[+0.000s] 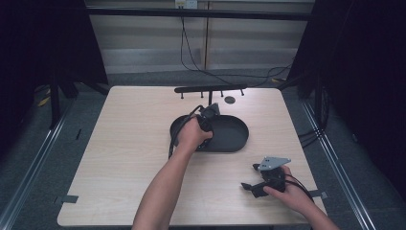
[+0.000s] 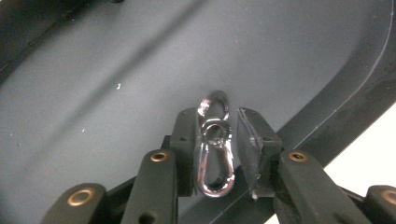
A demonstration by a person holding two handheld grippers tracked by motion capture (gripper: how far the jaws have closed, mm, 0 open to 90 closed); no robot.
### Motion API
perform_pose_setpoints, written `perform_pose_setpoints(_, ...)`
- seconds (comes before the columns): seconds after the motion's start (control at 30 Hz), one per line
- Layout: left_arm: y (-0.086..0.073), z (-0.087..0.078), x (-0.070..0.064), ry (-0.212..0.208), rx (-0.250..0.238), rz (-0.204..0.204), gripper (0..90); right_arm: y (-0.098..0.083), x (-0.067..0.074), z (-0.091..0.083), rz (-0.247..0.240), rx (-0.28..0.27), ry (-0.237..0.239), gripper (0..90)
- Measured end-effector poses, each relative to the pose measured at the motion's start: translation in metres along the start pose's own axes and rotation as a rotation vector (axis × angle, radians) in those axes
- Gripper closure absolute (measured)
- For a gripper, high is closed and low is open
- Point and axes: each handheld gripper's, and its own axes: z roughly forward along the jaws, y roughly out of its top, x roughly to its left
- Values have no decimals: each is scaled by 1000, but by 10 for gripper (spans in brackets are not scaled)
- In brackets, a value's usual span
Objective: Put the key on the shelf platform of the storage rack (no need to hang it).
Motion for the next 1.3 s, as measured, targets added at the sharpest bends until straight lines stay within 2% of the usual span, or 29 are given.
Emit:
perform_pose_setpoints(0.27,-2,-5,-1,0,-27,-18,635,0,0,0,0,0,0,124)
perform_pose_setpoints(0.73,-8,-15,-2,-23,-51,-26,565,0,0,0,1,1,1,124)
perform_pose_setpoints(0.83,-11,-17,-1,-32,-61,-41,508,0,0,0,0,0,2,124)
perform_pose_setpoints(1.03,-18,-22,0,-39,-72,-37,481,0,0,0,0,0,1,124)
perform_pose_setpoints(1.1,-20,-25,0,-41,-77,-47,479,0,0,0,2,0,1,124)
perform_pose_setpoints(1.13,-20,-26,0,-41,-80,-35,475,0,0,0,0,0,1,124)
perform_pose_setpoints(1.17,-21,-27,0,-43,-80,-46,471,0,0,0,0,0,1,124)
perform_pose_setpoints(1.23,-23,-29,0,-43,-88,-37,459,0,0,0,0,0,1,124)
perform_pose_setpoints(1.3,-23,-30,-1,-46,-93,-45,451,0,0,0,0,0,1,124)
